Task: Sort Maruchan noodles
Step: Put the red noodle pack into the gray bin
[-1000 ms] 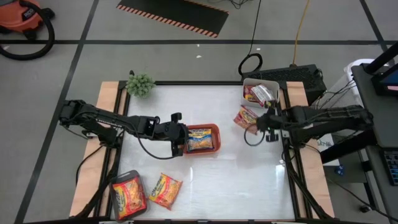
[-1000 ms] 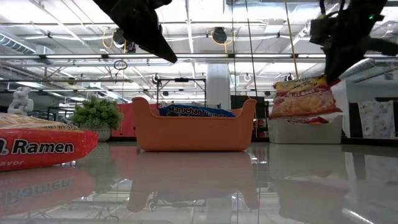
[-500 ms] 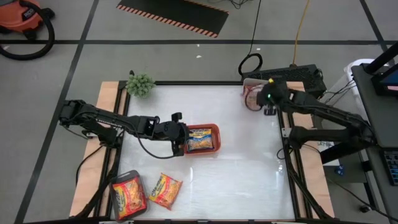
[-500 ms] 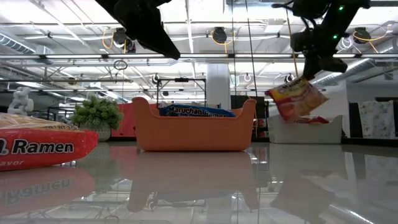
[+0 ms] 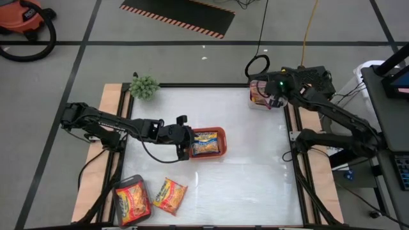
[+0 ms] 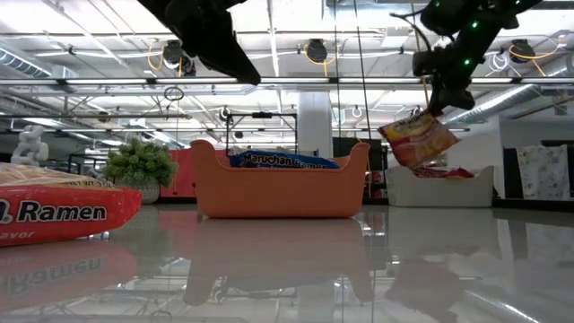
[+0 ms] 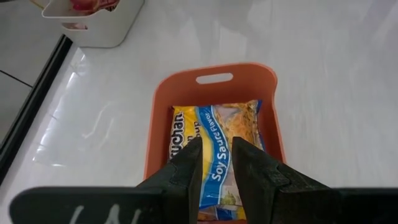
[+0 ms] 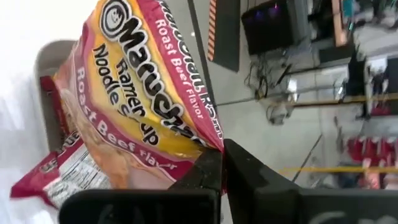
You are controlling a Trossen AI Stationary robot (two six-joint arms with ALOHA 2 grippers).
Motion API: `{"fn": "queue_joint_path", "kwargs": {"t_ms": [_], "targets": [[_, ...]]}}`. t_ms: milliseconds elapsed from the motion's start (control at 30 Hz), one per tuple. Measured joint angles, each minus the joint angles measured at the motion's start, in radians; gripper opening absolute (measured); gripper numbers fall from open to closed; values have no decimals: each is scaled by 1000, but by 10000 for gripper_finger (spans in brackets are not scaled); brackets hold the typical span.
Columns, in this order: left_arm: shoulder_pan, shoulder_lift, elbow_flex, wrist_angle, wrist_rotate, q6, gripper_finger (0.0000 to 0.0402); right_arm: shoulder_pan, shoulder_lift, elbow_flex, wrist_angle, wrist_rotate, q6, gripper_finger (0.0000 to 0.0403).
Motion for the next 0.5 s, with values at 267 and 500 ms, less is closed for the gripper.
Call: {"fn": "queue_joint_path", "kwargs": {"t_ms": [267, 500], "targets": [[0, 0, 0, 36, 0, 0, 92, -68, 150, 0, 10, -73, 67, 0], [0, 0, 0, 16, 1, 1, 92, -94, 223, 0, 36, 12, 83, 0]]}}
